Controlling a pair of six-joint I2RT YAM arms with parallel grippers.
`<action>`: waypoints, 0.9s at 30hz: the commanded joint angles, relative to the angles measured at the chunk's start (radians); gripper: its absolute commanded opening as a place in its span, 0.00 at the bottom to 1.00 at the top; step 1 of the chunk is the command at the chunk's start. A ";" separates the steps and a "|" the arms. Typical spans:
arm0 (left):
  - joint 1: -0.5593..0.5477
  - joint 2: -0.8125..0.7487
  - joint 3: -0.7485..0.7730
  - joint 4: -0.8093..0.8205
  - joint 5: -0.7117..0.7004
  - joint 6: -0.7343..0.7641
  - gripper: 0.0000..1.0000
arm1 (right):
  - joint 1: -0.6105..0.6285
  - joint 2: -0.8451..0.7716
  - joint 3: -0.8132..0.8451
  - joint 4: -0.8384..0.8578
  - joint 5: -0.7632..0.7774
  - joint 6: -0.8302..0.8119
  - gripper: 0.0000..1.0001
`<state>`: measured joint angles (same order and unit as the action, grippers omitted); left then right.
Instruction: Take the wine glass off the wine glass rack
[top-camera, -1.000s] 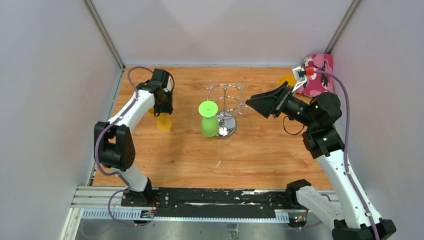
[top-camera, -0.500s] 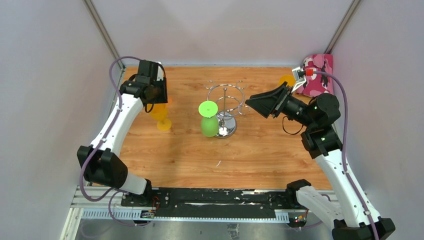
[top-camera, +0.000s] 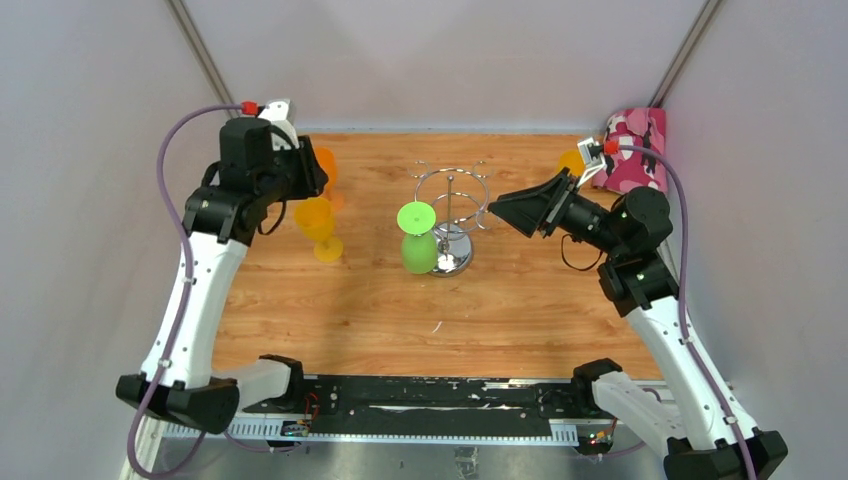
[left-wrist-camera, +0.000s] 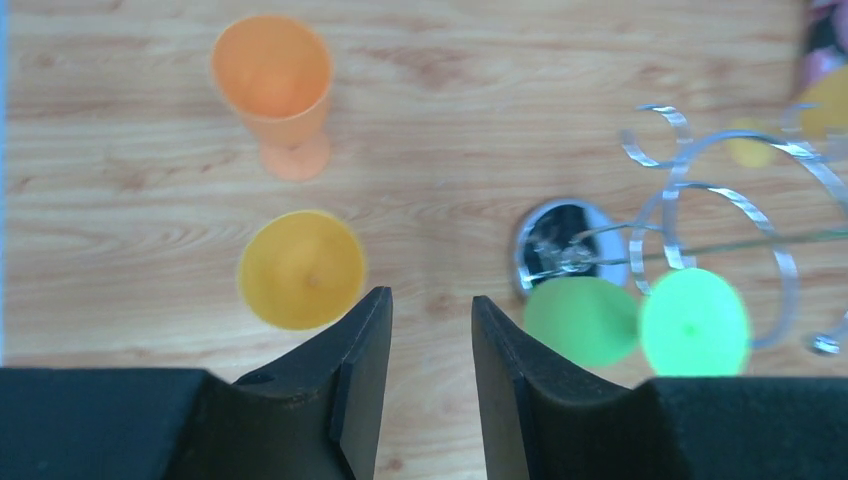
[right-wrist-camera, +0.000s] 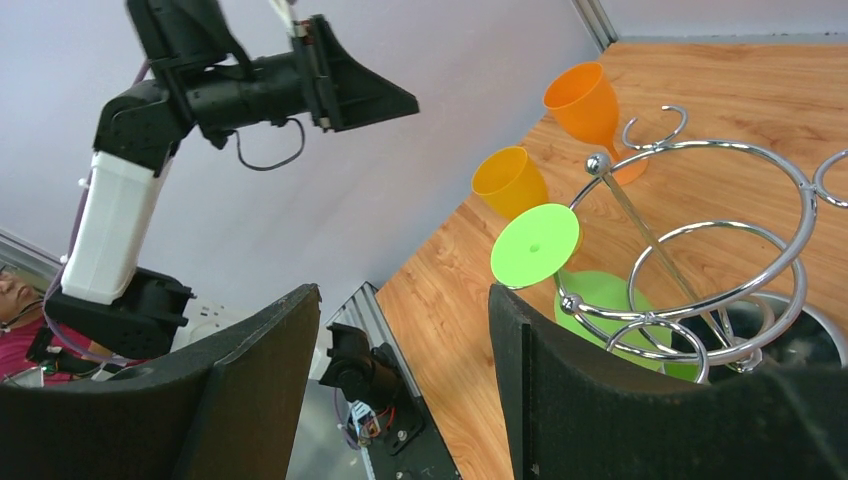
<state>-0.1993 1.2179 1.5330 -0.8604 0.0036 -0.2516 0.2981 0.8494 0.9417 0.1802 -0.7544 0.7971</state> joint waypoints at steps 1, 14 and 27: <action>-0.002 -0.121 -0.071 0.134 0.240 -0.065 0.40 | -0.016 -0.004 -0.013 0.030 -0.005 0.007 0.67; -0.062 -0.441 -0.661 0.812 0.527 -0.607 0.40 | -0.015 -0.025 0.002 -0.026 -0.003 -0.017 0.67; -0.115 -0.503 -0.836 0.853 0.428 -0.710 0.45 | -0.016 -0.029 -0.031 0.015 0.002 0.021 0.67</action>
<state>-0.2913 0.6994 0.7136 -0.0448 0.4736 -0.9367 0.2974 0.8326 0.9356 0.1604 -0.7540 0.7952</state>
